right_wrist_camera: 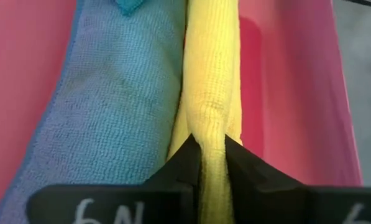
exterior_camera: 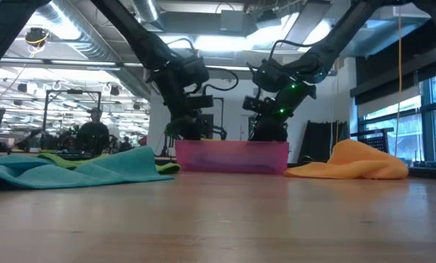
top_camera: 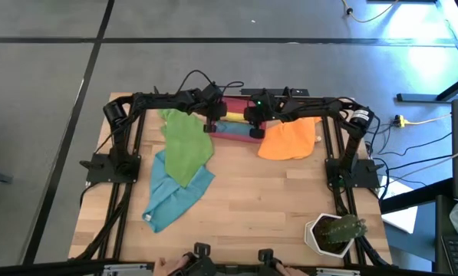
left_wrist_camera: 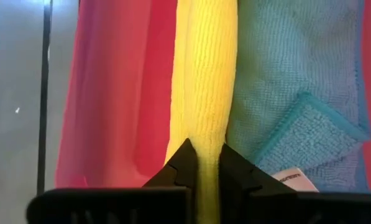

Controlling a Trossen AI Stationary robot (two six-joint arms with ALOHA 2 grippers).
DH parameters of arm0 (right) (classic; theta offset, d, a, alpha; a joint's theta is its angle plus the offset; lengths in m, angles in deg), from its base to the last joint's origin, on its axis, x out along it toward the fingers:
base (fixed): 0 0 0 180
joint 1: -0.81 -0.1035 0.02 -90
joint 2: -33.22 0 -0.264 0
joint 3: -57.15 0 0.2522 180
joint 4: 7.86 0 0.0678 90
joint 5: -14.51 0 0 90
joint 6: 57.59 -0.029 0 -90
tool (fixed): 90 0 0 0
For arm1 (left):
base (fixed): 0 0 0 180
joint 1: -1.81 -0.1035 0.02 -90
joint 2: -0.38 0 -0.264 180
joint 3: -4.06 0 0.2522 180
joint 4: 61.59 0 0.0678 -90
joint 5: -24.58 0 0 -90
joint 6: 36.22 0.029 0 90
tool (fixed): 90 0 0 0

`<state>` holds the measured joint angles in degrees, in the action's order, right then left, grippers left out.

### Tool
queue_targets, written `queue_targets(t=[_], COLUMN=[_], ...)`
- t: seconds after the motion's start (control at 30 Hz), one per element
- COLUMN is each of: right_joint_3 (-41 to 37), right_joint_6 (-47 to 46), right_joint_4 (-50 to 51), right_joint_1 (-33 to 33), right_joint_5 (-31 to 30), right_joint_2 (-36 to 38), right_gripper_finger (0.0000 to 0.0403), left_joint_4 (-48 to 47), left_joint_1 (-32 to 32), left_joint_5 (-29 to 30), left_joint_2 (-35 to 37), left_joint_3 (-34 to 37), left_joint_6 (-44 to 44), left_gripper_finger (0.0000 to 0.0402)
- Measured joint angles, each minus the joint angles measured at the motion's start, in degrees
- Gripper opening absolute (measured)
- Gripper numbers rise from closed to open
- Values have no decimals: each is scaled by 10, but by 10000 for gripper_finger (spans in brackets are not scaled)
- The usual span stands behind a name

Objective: Roll microfiber towels into tight, uniform cylinder then place into a basket
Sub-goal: Put the yellow microfiber towel into the red bin, then adjust the red bin

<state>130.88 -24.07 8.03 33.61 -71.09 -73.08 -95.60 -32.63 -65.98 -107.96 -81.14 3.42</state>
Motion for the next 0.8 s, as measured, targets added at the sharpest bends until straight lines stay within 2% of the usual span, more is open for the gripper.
queue_targets(t=[0.2, 0.4, 0.57, 0.8], right_joint_3=[-2, -2, -2, -2], right_joint_6=[-3, -5, -12, -40], right_joint_4=[14, 51, 84, 112], right_joint_1=[1, -4, -13, -29], right_joint_5=[-3, -24, -48, -51], right_joint_2=[0, 23, 74, 165], right_gripper_finger=[102, 150, 169, 165], left_joint_4=[-14, -31, -48, -54], left_joint_1=[5, 19, 38, 66], left_joint_5=[5, 36, 81, 82], left_joint_2=[0, 3, 28, 94], left_joint_3=[1, 1, 2, 1], left_joint_6=[0, -2, -1, -20], left_gripper_finger=[86, 135, 149, 150])
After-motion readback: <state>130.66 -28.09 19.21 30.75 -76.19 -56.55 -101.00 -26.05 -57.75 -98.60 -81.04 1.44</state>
